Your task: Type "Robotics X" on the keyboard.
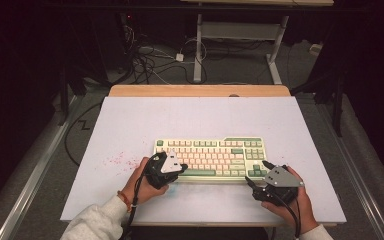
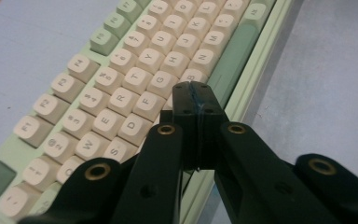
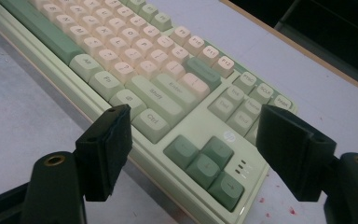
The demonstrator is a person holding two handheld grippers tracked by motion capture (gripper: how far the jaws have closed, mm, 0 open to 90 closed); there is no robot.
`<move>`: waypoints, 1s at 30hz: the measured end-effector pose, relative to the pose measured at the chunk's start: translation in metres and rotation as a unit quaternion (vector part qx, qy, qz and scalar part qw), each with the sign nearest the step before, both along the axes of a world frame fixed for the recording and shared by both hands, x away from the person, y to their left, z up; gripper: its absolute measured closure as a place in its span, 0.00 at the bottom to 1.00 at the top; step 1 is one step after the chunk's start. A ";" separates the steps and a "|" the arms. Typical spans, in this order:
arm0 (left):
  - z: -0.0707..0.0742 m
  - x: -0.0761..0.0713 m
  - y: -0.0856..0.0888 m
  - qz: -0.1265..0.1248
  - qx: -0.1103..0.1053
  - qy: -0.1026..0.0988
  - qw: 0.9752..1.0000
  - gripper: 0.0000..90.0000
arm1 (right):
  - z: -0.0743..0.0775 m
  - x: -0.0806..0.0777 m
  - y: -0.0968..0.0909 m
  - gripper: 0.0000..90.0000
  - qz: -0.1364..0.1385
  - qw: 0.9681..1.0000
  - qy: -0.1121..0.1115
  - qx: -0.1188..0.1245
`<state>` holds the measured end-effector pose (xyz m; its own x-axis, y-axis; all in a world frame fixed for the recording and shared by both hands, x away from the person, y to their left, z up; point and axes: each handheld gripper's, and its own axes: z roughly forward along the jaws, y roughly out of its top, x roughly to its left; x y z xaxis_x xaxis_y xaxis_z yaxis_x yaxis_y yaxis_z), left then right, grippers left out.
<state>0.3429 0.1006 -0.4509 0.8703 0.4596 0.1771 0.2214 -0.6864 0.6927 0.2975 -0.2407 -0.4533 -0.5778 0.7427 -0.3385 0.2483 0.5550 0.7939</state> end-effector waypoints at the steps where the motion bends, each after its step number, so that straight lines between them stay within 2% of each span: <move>1: -0.001 0.001 -0.001 -0.002 0.003 0.001 1.000 0.97 | 0.000 0.000 0.000 0.30 0.000 1.000 0.000 0.000; 8: -0.004 0.003 -0.013 -0.012 0.016 0.009 1.000 0.97 | -0.001 0.000 0.000 0.30 0.002 1.000 0.001 -0.001; 20: -0.006 0.008 -0.025 -0.020 0.023 0.015 0.999 0.96 | -0.002 0.000 0.001 0.30 0.004 1.000 0.004 -0.004; 30: -0.002 0.008 -0.025 -0.019 0.022 0.006 1.000 0.96 | -0.002 0.000 0.001 0.30 0.006 1.000 0.004 -0.007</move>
